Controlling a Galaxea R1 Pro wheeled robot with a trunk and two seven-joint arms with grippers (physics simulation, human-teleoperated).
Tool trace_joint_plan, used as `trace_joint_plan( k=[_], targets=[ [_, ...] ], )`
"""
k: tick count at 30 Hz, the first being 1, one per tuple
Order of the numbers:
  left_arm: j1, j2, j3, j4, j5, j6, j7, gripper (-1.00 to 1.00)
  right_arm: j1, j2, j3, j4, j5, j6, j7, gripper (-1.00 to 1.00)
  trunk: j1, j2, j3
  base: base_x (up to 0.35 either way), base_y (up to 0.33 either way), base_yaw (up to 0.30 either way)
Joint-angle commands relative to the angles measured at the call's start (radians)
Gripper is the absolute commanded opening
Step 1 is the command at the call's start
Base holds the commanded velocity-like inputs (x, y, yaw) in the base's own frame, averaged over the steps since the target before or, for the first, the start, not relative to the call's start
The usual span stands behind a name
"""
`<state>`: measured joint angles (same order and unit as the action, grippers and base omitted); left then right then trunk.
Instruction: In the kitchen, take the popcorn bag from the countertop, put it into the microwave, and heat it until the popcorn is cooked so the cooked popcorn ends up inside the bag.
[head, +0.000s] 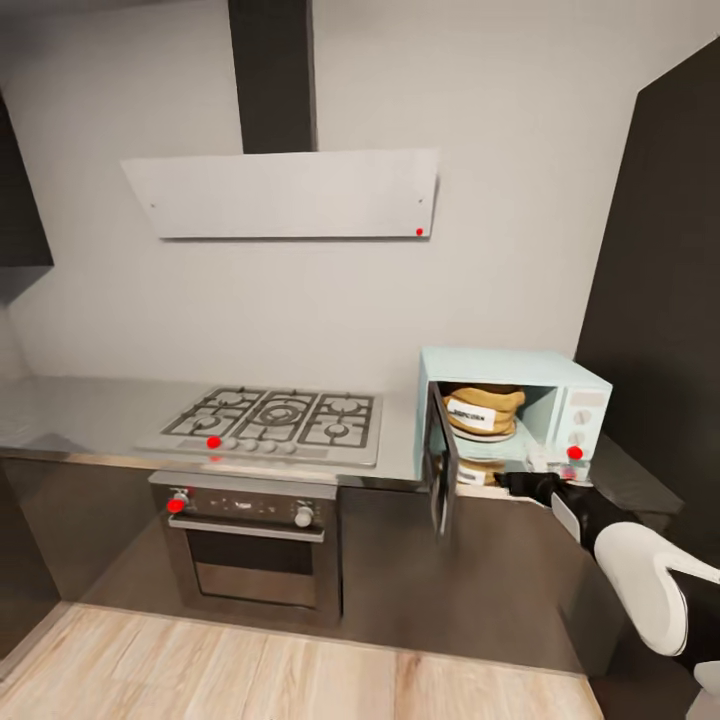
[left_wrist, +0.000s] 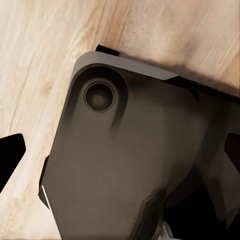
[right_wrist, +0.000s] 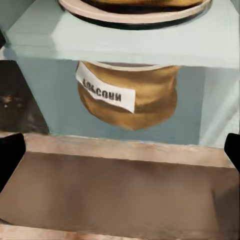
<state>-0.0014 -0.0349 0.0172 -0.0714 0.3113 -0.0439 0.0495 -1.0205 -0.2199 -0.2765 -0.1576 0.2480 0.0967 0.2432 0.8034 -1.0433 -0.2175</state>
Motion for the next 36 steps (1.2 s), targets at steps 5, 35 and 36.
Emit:
trace_joint_plan(
  k=[5, 35, 36],
  targets=[
    [0.000, 0.000, 0.001, -0.001, 0.004, -0.002, 0.003, 1.00, -0.001, -0.031, -0.009, 0.115, 0.010, 0.001, 0.007, 1.00, -0.001, -0.001, -0.001, -0.342, 0.000, 0.000],
    [0.000, 0.020, -0.005, -0.066, 0.003, -0.004, 0.007, 1.00, 0.733, -0.023, -0.009, 0.191, 0.028, -0.018, -0.035, 1.00, -0.001, -0.001, -0.001, -0.034, 0.000, 0.000],
    [0.000, 0.021, -0.005, -0.065, 0.003, -0.004, 0.008, 1.00, 0.737, -0.021, -0.009, 0.191, 0.028, -0.024, -0.035, 1.00, -0.001, -0.001, -0.001, 0.231, 0.000, 0.000]
  ],
)
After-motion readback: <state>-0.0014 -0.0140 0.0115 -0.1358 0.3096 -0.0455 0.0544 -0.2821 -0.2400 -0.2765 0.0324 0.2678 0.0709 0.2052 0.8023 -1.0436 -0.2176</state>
